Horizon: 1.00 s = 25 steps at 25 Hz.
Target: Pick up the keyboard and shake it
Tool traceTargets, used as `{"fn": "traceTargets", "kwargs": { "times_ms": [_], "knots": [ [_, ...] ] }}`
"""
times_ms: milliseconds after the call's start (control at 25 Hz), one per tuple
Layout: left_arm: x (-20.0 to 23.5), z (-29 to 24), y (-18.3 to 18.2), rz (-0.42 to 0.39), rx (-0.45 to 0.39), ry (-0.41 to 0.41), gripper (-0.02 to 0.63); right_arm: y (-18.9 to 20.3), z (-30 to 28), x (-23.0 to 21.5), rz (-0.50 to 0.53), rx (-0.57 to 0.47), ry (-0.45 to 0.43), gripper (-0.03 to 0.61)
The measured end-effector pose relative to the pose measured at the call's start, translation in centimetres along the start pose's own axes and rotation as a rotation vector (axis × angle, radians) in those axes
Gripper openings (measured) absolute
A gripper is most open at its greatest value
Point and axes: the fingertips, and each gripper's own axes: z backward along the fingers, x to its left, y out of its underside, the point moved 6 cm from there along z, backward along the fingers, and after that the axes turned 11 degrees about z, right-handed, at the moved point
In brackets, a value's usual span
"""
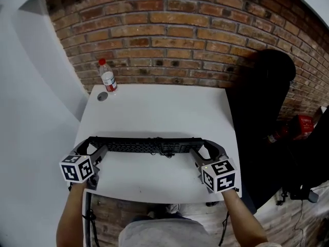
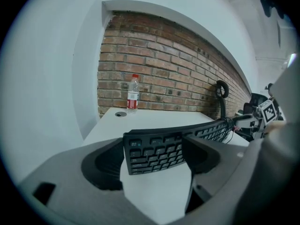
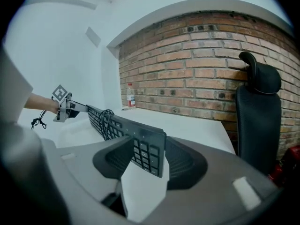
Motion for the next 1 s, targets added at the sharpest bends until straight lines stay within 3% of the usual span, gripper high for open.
{"fn": "traceTargets", "kwargs": {
  "times_ms": [1000],
  "knots": [
    [1.1, 2.1, 1.0, -0.08, 0.056, 0.058, 0.336, 1.2, 3.0, 4.2, 0.033, 0.072, 0.161, 0.218]
  ]
}}
